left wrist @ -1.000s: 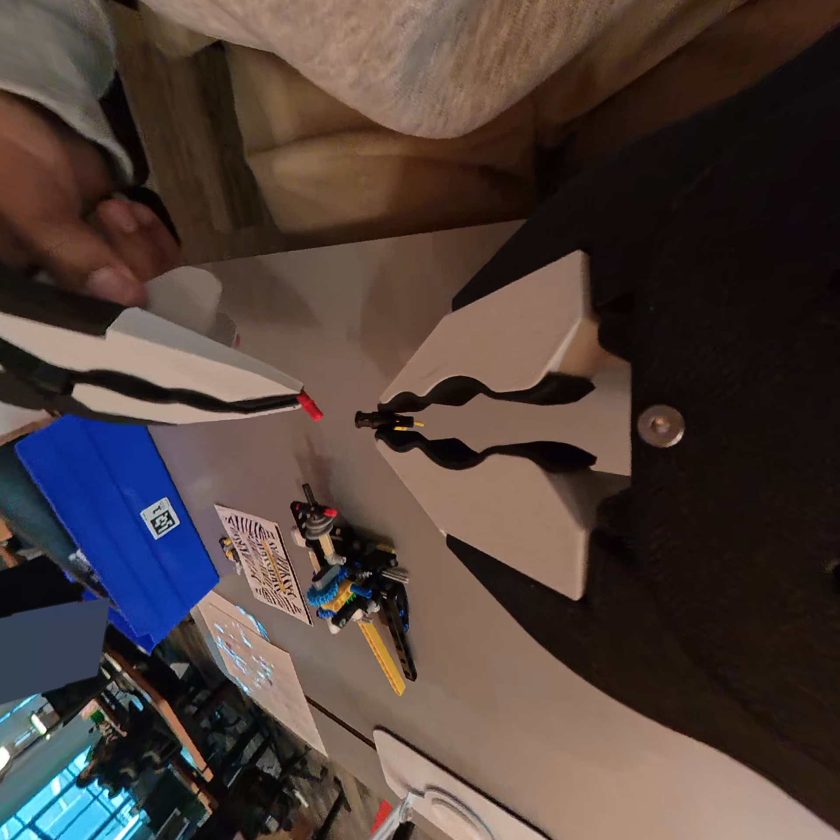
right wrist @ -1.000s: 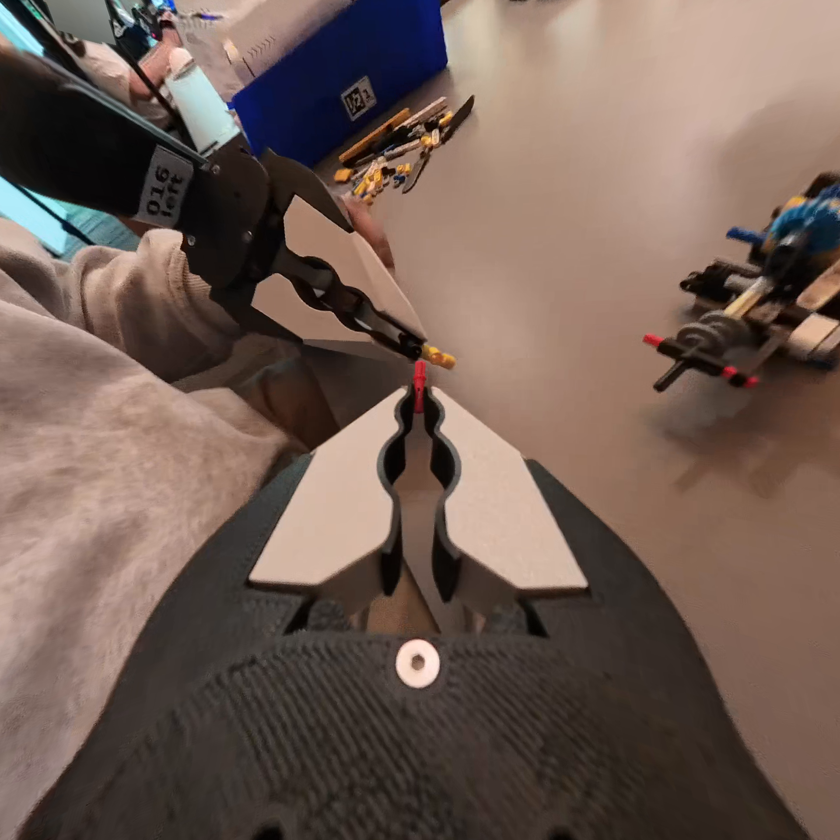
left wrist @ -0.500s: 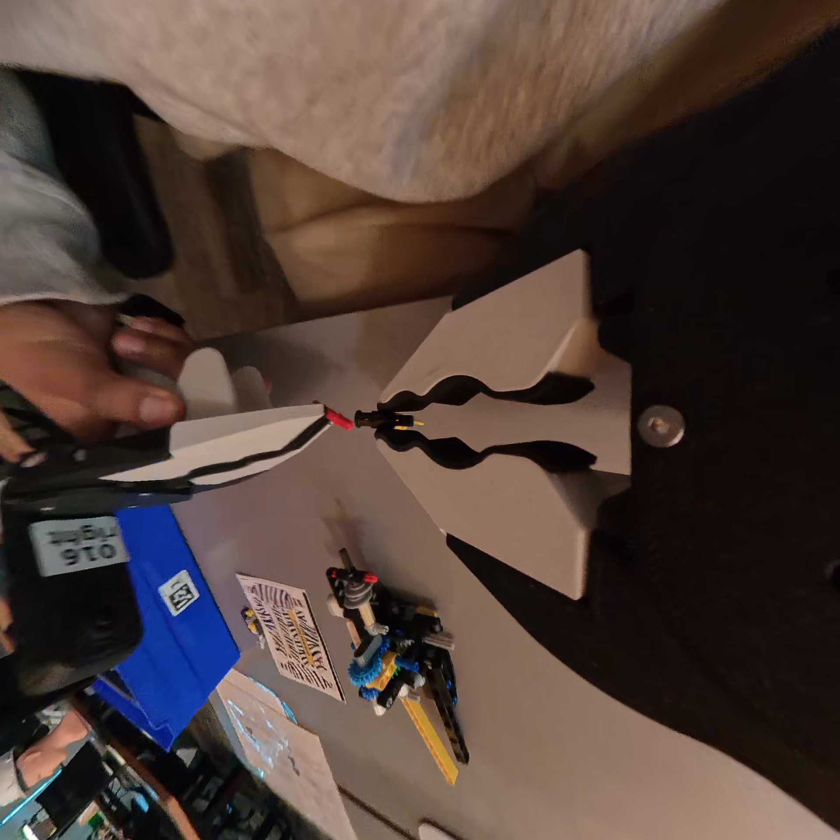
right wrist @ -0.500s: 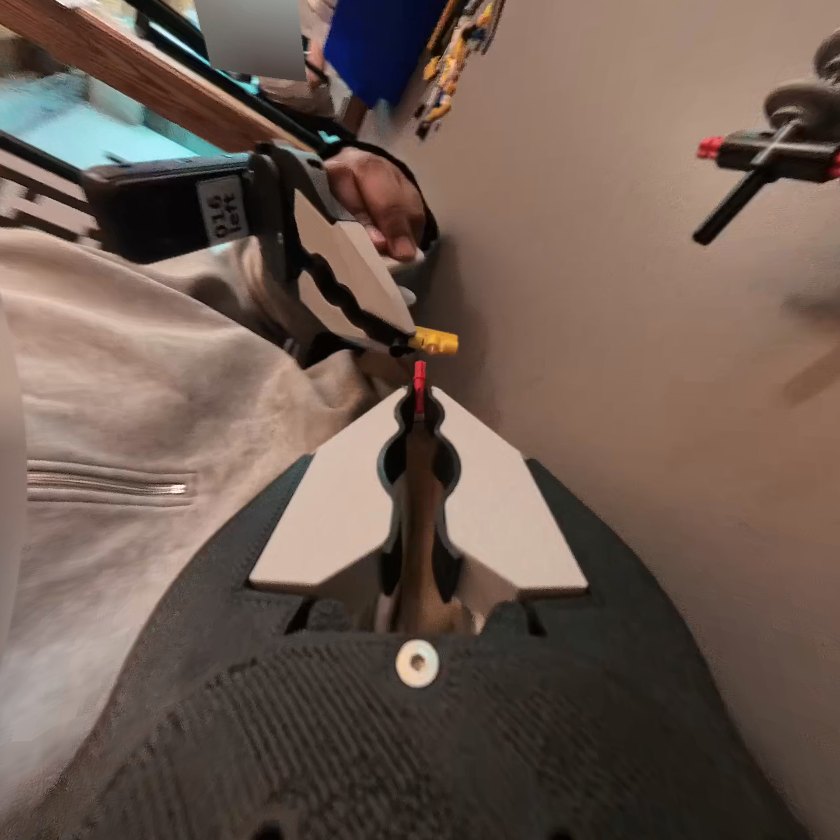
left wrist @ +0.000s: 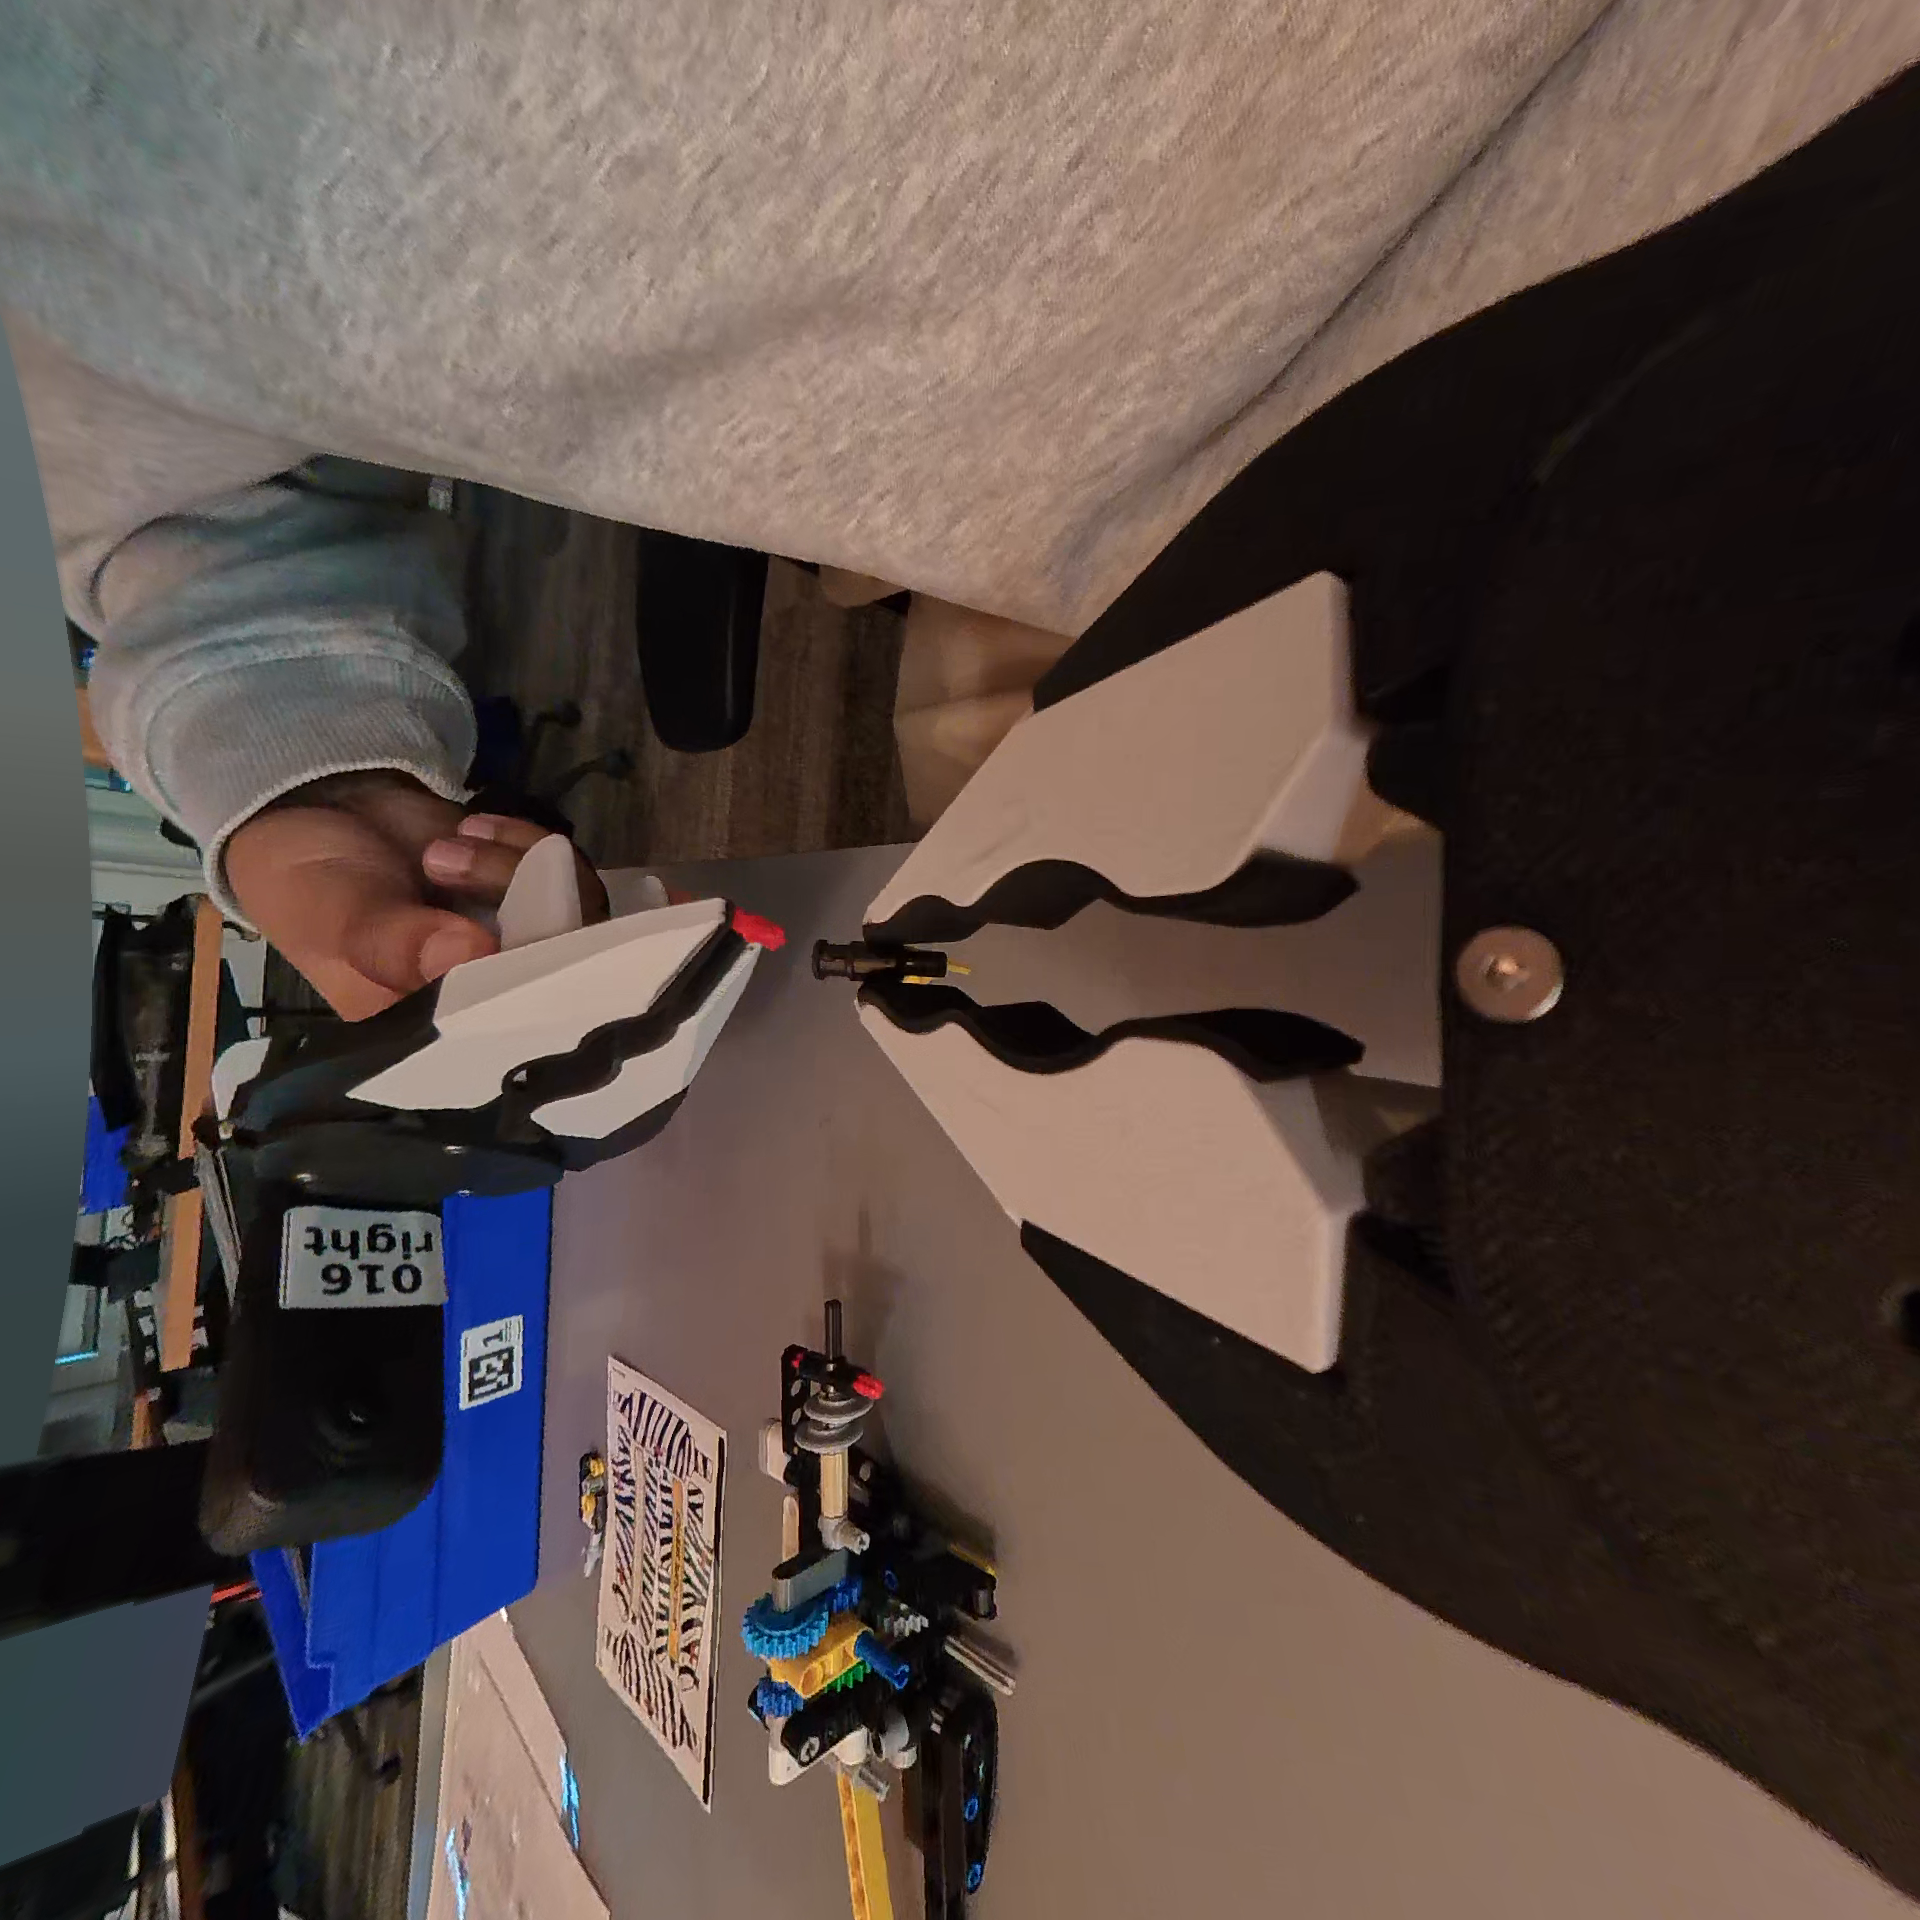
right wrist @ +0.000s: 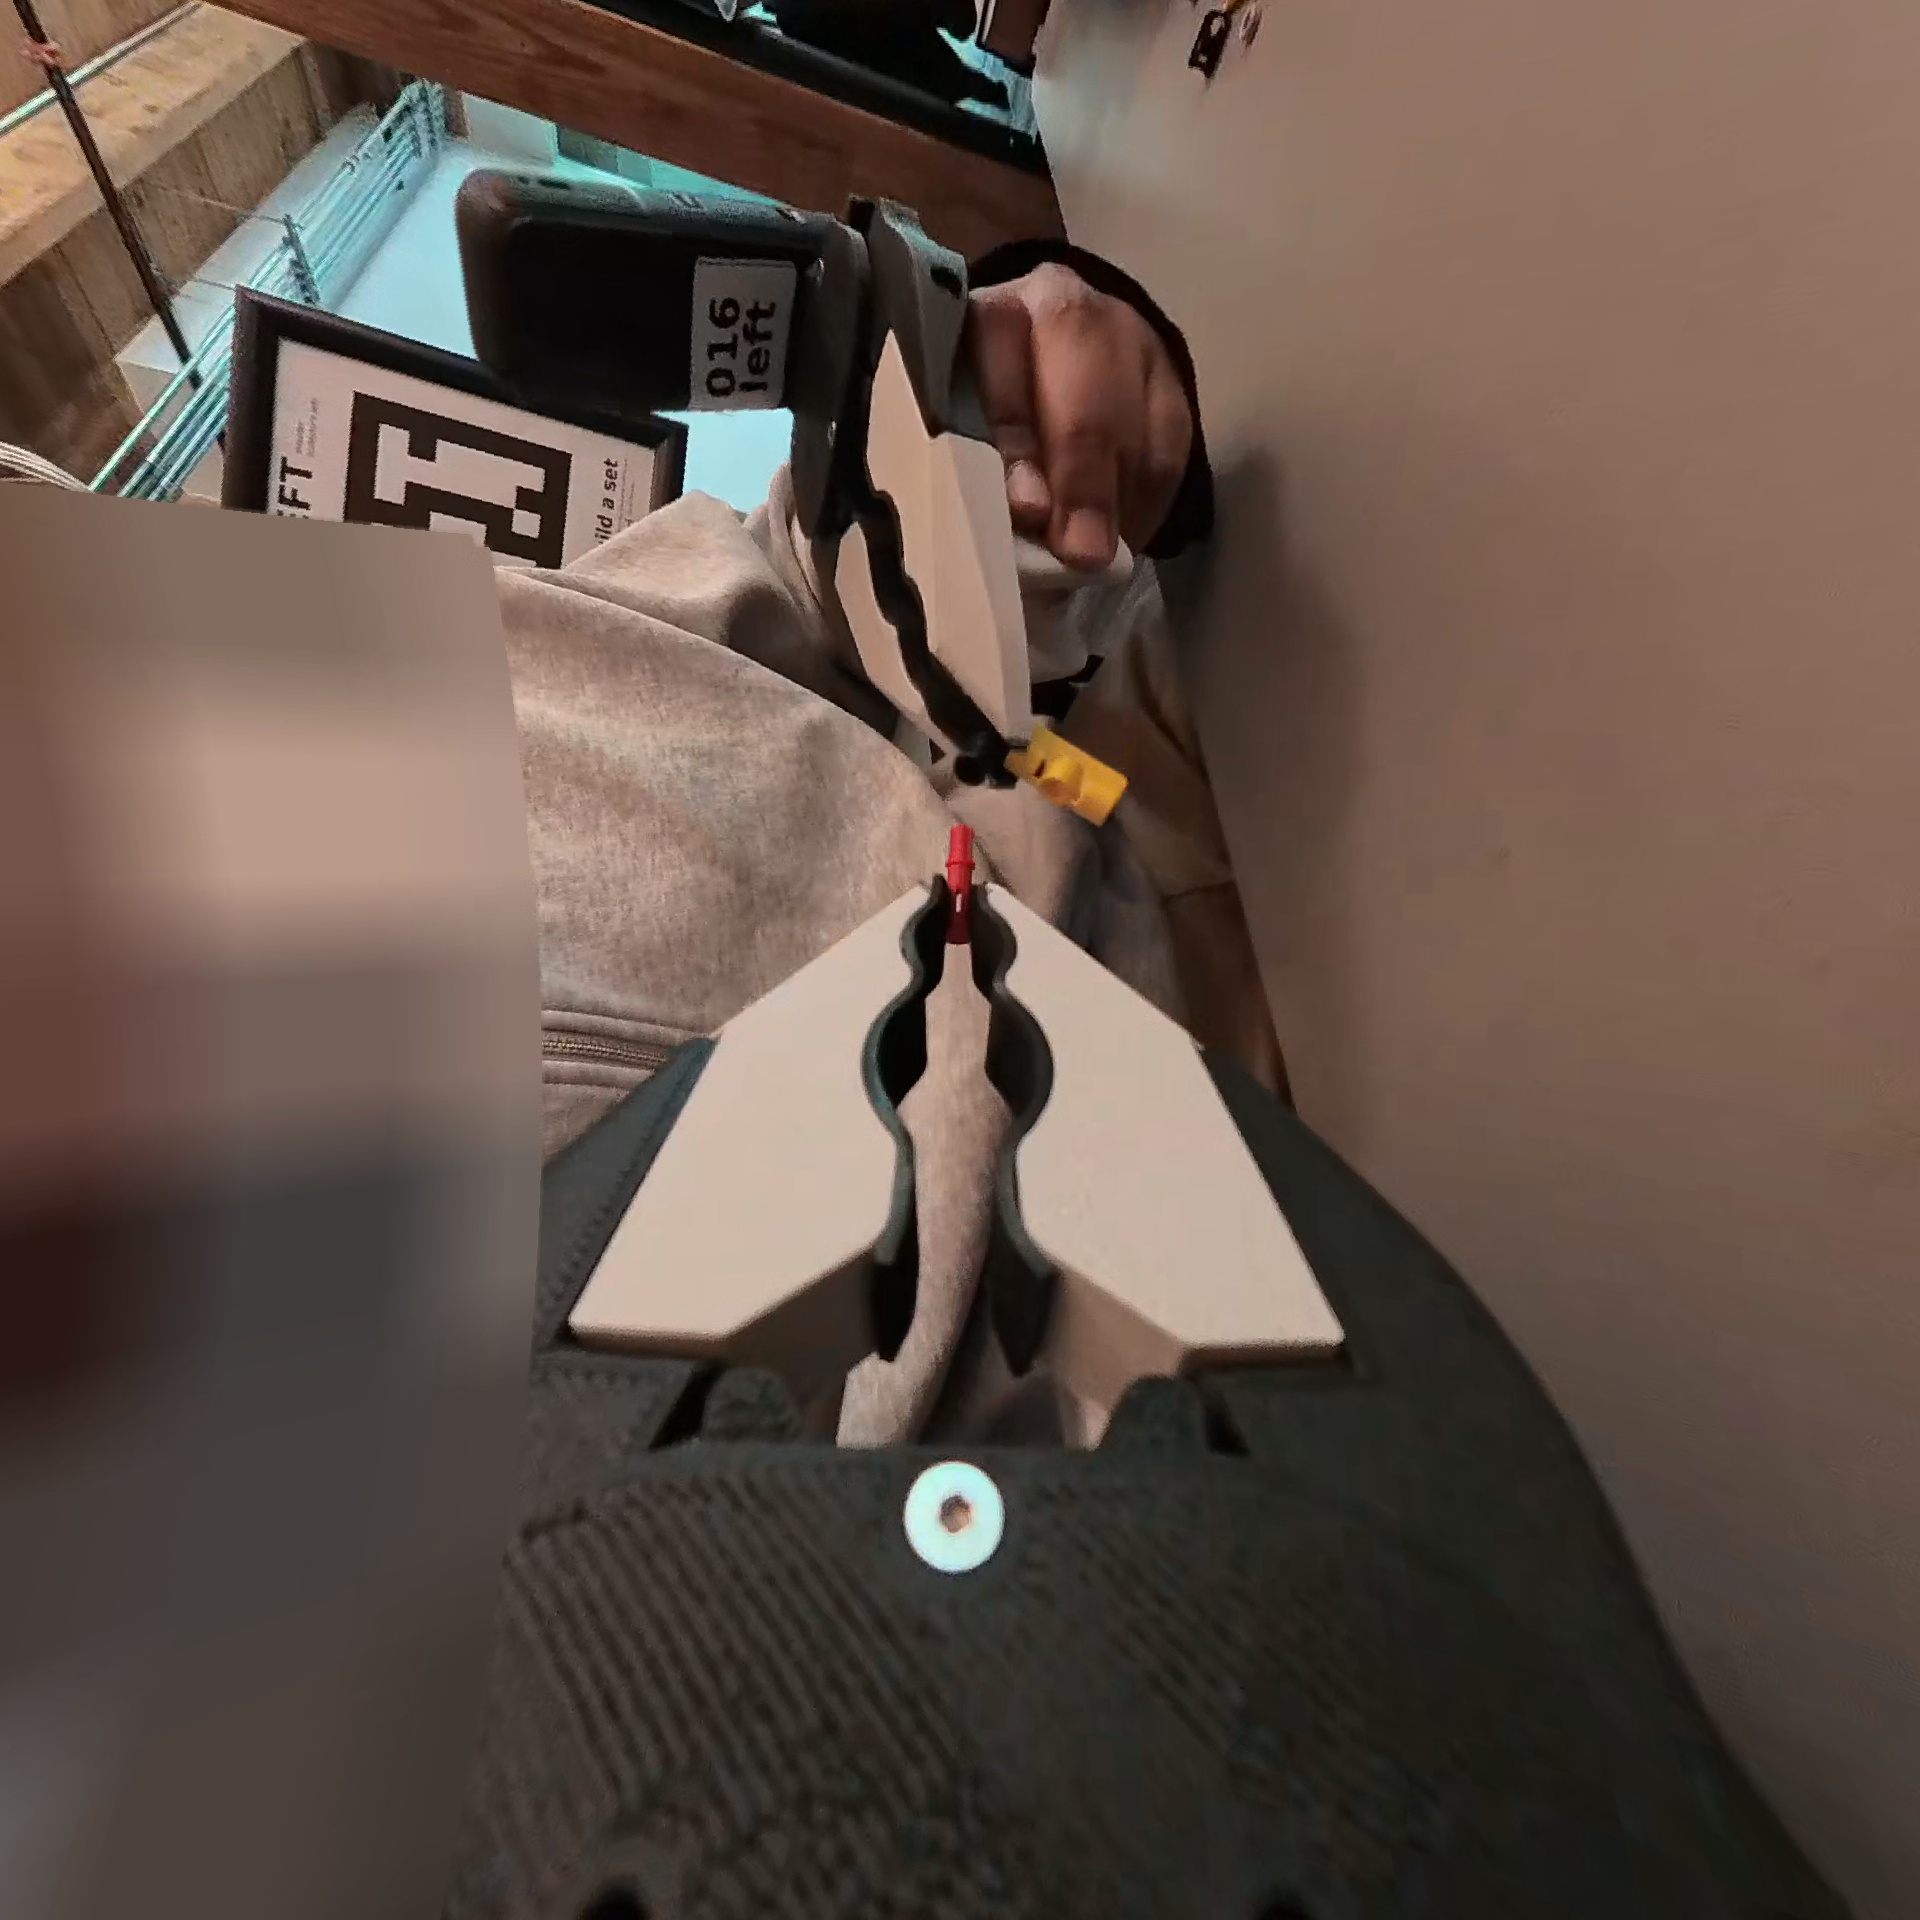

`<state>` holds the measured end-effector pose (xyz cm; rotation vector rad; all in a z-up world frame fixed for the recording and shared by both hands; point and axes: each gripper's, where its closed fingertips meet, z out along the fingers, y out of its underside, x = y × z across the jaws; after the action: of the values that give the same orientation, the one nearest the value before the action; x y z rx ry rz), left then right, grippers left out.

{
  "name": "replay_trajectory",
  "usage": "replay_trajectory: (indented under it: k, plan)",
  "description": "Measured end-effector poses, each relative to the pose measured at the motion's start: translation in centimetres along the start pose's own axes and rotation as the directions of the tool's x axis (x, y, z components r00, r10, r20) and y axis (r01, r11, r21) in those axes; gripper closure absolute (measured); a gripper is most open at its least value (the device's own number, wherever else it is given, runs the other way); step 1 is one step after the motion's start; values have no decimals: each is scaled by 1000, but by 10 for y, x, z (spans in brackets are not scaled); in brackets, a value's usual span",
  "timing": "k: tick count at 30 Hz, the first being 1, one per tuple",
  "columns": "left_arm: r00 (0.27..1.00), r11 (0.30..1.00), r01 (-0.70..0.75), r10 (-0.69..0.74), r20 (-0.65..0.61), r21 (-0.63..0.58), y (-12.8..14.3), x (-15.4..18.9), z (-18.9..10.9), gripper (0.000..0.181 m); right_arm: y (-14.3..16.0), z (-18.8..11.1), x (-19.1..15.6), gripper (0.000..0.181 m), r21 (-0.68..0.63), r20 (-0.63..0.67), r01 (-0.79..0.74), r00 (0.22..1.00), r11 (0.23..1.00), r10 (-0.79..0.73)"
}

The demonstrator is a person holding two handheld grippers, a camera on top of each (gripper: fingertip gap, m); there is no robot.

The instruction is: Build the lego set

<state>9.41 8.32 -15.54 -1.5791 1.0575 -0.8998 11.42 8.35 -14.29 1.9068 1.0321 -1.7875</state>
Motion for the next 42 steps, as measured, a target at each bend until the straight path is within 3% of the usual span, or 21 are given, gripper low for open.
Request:
replay_trajectory:
  k: [11, 23, 32, 42]
  plan:
    - [992, 974, -121, 122, -8, -190, 21, 3, 7, 173, 3, 9, 18, 178, -56, -101, -14, 995, 998, 9]
    - [937, 882, -330, 350, 1, -336, 37, 2, 11, 173, 7, 16, 36, 179, -93, -149, -67, 987, 993, 53]
    - [926, 868, -358, 377, -13, -343, 42, 5, 14, 174, 11, 18, 41, 179, -76, -159, -100, 984, 992, 87]
    - [946, 902, -309, 324, -1, -302, 43, 7, 14, 175, 12, 20, 42, 179, -83, -167, -109, 981, 991, 94]
